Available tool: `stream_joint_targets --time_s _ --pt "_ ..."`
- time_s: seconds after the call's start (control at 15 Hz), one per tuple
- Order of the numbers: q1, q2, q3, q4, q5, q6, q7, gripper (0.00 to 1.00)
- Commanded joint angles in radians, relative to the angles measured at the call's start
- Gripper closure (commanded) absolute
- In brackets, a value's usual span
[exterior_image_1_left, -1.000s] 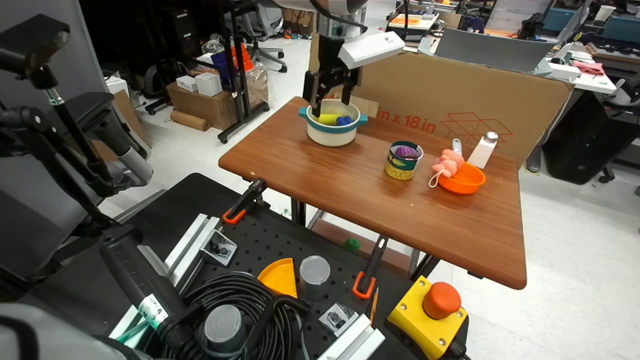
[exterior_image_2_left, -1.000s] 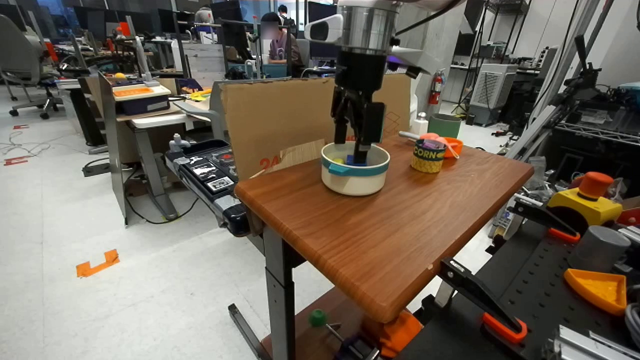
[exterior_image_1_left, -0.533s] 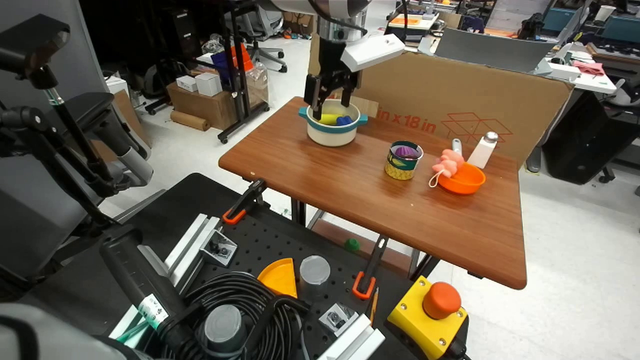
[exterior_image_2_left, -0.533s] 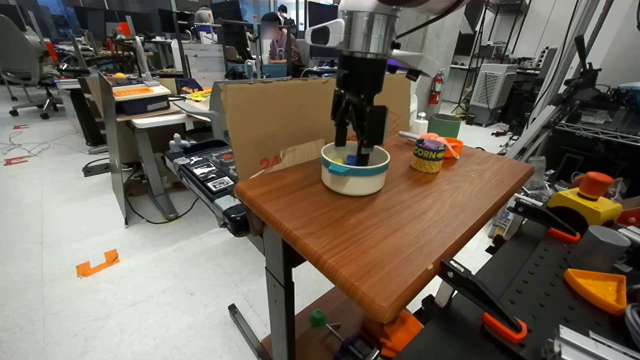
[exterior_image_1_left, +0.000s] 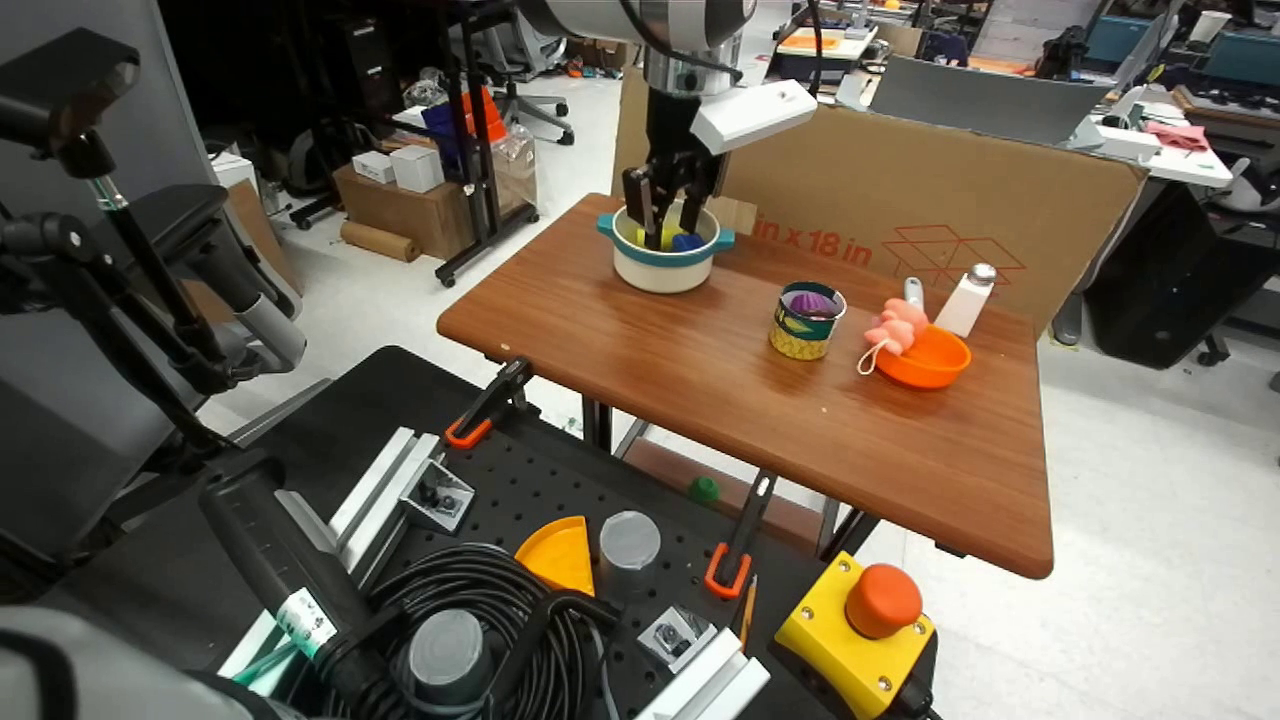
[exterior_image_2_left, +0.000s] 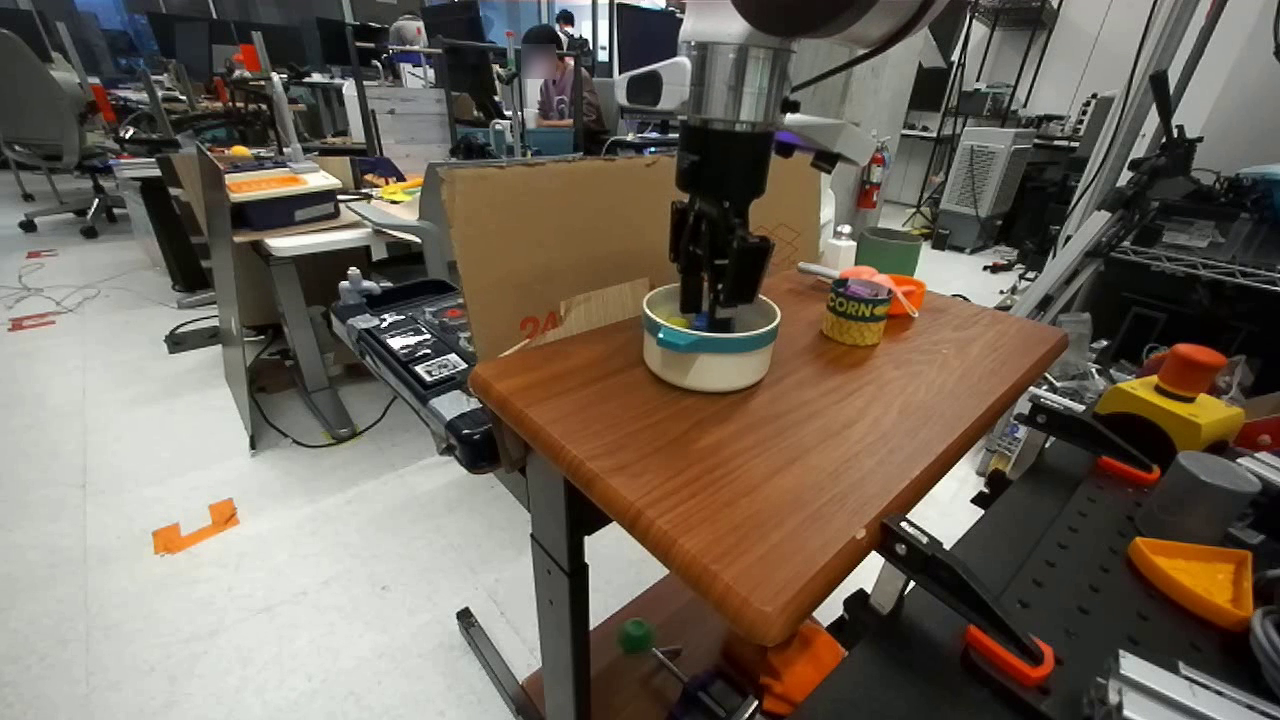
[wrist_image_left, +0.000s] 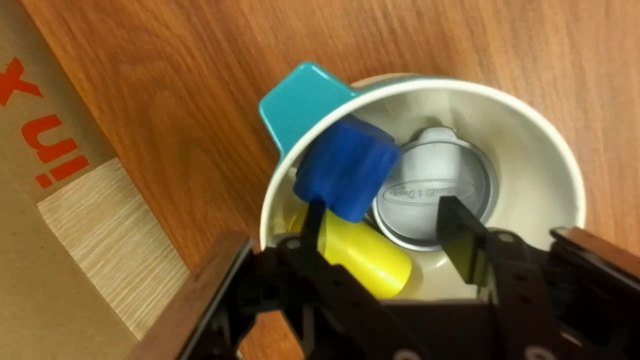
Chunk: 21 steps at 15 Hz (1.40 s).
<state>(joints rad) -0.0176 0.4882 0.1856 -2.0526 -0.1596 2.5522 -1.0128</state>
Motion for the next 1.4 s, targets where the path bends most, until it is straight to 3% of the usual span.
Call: stream_joint_targets --time_s 0.0,0.2,0.33,1.33 --pt "0.020 0.041 -0.026 0.050 -0.038 -0.015 0.000 0.69" --pt "0.022 0.053 -0.031 0.067 -0.047 -0.014 0.002 0.93" --pt "0.023 0.053 -0.030 0.067 -0.046 -0.016 0.001 1.00" --pt "0.019 -0.070 0.005 -0.051 -0.027 0.096 -0.015 0.99"
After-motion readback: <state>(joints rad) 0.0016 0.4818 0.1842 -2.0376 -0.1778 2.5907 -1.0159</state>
